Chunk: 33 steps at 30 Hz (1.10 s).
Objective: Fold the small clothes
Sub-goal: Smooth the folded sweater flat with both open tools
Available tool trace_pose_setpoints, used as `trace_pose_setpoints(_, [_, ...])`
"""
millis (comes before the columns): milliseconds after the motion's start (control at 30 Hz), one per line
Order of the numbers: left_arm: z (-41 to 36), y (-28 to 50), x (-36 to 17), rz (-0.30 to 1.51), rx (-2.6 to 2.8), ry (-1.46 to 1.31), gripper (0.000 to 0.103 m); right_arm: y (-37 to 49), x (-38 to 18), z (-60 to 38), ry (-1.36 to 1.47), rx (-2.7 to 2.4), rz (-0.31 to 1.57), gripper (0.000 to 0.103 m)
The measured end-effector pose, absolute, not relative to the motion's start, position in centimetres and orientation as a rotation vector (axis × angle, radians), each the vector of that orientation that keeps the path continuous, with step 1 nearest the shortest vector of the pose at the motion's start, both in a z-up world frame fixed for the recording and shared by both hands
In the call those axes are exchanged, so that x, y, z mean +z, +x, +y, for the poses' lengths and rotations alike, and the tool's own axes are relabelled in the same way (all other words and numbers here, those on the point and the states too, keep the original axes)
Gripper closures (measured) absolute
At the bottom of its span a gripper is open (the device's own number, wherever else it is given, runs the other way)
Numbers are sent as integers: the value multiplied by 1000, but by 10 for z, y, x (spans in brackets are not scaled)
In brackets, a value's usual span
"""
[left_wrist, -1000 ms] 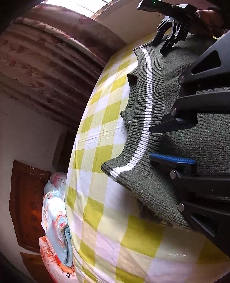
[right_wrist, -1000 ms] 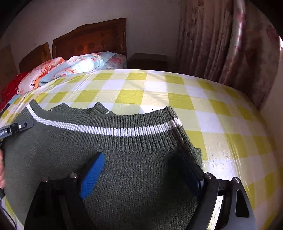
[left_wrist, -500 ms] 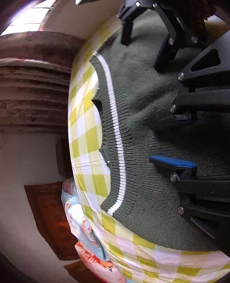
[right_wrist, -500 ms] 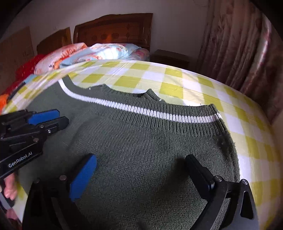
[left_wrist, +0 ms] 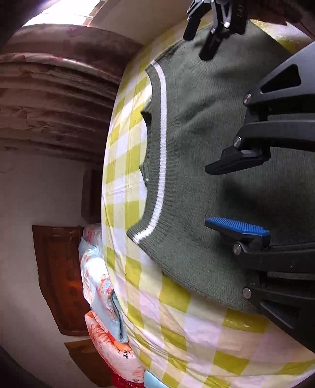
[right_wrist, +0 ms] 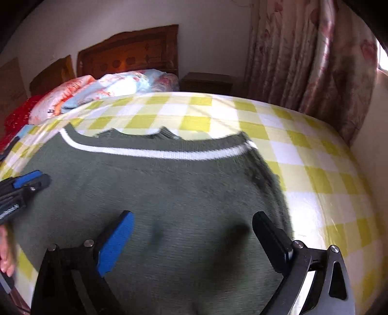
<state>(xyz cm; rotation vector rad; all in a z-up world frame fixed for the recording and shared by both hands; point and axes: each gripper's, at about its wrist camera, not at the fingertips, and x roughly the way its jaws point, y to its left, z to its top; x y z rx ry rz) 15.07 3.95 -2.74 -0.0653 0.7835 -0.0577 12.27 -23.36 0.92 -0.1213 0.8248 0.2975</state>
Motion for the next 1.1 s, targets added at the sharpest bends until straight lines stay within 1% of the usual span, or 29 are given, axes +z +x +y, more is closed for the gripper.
trace_pose_setpoints(100, [16, 153, -33, 800, -52, 53, 65, 118, -3, -197, -229, 366, 842, 0])
trace_pose_setpoints(133, [13, 153, -40, 807, -42, 97, 63, 118, -10, -193, -264, 358, 852, 0])
trace_pose_setpoints(167, [13, 149, -41, 771, -45, 114, 60, 116, -12, -196, -257, 367, 839, 0])
trace_pose_setpoints(233, [23, 147, -44, 757, -5, 123, 31, 118, -12, -210, -230, 373, 854, 0])
trace_pose_setpoints(300, [38, 150, -45, 781, -8, 68, 23, 119, -10, -225, -250, 317, 864, 0])
trace_pose_setpoints(367, [48, 150, -46, 794, -34, 22, 23, 119, -9, -244, -227, 265, 880, 0])
trace_pose_setpoints(500, [42, 148, -46, 782, -12, 62, 22, 107, -4, -271, -135, 220, 885, 0])
trace_pose_setpoints(633, [43, 147, -46, 785, -15, 51, 22, 84, -11, -265, -209, 288, 858, 0])
trace_pose_setpoints(733, [43, 147, -46, 785, -16, 56, 22, 84, -13, -283, -156, 303, 870, 0])
trace_pose_setpoints(867, [44, 147, -46, 786, -19, 52, 22, 86, -11, -300, -168, 232, 881, 0])
trace_pose_setpoints(1000, [42, 146, -45, 789, -10, 54, 22, 89, -19, -327, -13, 225, 937, 0])
trace_pose_setpoints(1033, [42, 144, -43, 799, 3, 47, 23, 86, -18, -327, -7, 208, 932, 0])
trace_pose_setpoints(1067, [40, 139, -40, 807, 19, 41, 26, 82, -14, -323, -32, 189, 910, 0])
trace_pose_setpoints(1100, [38, 133, -35, 809, 21, 34, 35, 77, -8, -316, -68, 180, 879, 0])
